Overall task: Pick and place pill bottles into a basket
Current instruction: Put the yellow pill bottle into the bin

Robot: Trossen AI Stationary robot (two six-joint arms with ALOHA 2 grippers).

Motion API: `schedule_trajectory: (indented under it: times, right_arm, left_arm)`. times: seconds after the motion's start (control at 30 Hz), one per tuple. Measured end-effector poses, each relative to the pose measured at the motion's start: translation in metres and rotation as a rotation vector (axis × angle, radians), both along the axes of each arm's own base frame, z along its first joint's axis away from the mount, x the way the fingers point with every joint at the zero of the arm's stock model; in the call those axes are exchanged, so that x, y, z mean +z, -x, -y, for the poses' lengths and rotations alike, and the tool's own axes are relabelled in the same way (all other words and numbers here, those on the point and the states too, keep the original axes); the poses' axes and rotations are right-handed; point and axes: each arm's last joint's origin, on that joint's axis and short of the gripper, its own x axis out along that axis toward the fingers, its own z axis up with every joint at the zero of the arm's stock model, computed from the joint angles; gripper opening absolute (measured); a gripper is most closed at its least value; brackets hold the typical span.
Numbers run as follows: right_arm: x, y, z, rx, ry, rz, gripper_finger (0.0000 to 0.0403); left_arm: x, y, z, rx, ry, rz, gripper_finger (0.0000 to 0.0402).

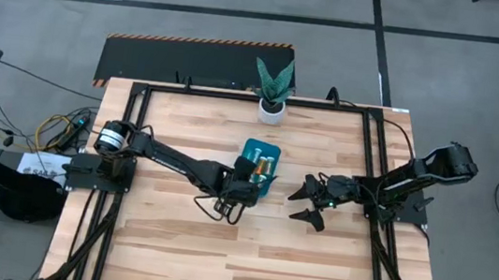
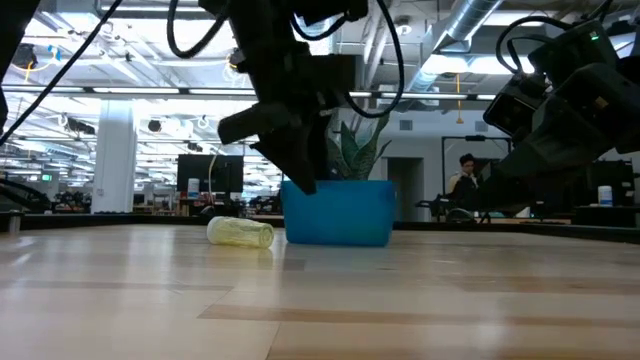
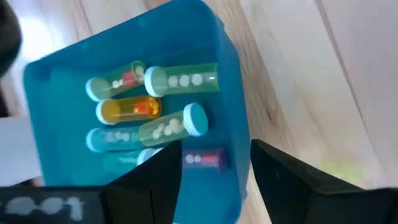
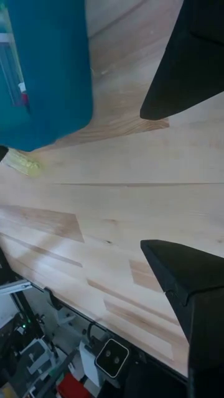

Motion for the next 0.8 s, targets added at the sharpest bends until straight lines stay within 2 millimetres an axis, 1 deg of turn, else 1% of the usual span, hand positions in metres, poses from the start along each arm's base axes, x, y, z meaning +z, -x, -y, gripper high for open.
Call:
schedule_trajectory:
  times: [0.3, 0.43, 0.57, 0.67, 0.73, 0.8]
  right_arm:
    - [0.0, 0.0, 0.001, -0.022, 0.011, 0.003, 0.0327]
    - [0.0, 0.0, 0.001, -0.04, 0.02, -0.001, 0.0327]
    - [0.0, 0.0, 0.001, -0.041, 0.021, -0.002, 0.0327]
    - [0.0, 0.0, 0.001, -0.041, 0.021, -0.002, 0.0327]
    - [0.0, 0.0, 0.001, -0.04, 0.021, -0.002, 0.0327]
    - [0.0, 0.0, 0.001, -0.041, 0.021, -0.002, 0.0327]
  left_arm:
    - [0.02, 0.012, 0.024, -0.069, -0.204, 0.034, 0.0181]
    - [0.031, 0.023, 0.035, -0.088, -0.235, 0.018, 0.018]
    - [0.05, 0.032, 0.043, -0.081, -0.133, 0.009, 0.018]
    - [0.063, 0.035, 0.049, -0.07, 0.002, 0.0, 0.018]
    - [0.068, 0.036, 0.053, -0.065, 0.099, -0.014, 0.018]
    - [0.069, 0.037, 0.056, -0.068, 0.184, -0.028, 0.018]
